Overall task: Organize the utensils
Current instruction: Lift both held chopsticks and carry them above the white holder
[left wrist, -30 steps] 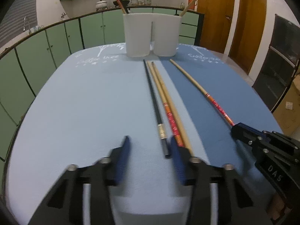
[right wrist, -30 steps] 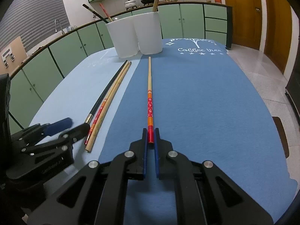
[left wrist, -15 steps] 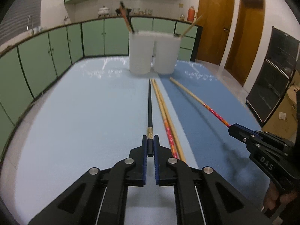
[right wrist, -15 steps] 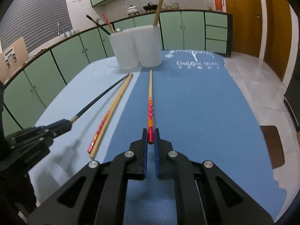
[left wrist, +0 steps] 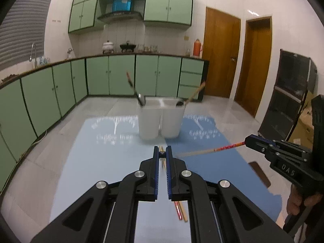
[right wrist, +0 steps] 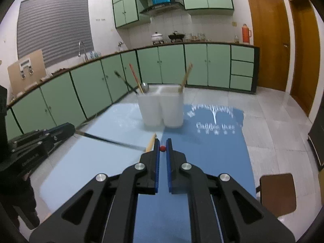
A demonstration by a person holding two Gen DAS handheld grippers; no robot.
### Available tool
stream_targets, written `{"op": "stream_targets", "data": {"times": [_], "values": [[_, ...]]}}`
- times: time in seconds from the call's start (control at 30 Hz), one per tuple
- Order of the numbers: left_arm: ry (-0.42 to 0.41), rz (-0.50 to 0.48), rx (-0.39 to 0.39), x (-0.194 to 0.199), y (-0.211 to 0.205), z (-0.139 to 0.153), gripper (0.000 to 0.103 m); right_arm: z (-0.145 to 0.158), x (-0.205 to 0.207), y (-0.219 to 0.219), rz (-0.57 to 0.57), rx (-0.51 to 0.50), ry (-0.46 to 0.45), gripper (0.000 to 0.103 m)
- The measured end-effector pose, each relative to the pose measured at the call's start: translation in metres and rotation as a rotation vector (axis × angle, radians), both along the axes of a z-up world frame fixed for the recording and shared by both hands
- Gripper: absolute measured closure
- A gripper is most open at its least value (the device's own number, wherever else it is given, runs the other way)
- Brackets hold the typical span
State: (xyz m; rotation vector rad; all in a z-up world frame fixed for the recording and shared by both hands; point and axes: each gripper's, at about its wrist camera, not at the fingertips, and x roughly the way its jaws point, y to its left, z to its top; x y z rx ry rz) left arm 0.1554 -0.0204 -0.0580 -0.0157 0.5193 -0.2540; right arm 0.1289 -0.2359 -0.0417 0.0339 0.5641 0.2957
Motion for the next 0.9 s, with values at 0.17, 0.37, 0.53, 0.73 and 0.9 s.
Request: {"op": "stream_targets", "data": {"times": [0.17, 0.37, 0.53, 0.73, 0.9], "values": [[-0.036, -0.023, -0.009, 0.012, 0.002, 0.023, 0.097, 0.033, 0.018, 0.002, 0.046, 0.013, 0.011, 0.098], [-0.050, -0.048, -0.016, 0.018, 0.000, 0.038, 0.097, 0.053, 0.038, 0.009, 0.097, 0.001, 0.044, 0.098], [-0.064, -0.061, -0.029, 0.021, 0.000, 0.047, 0.097, 0.069, 0.049, 0.009, 0.121, 0.023, 0.045, 0.098], [-0.102, -0.071, -0.035, 0.033, -0.001, 0.064, 0.097, 0.096, 0.066, 0.002, 0.128, 0.030, -0.002, 0.098], [-0.186, -0.073, -0.043, 0.057, -0.005, 0.095, 0.097, 0.133, 0.092, 0.002, 0.121, 0.015, -0.077, 0.098]]}}
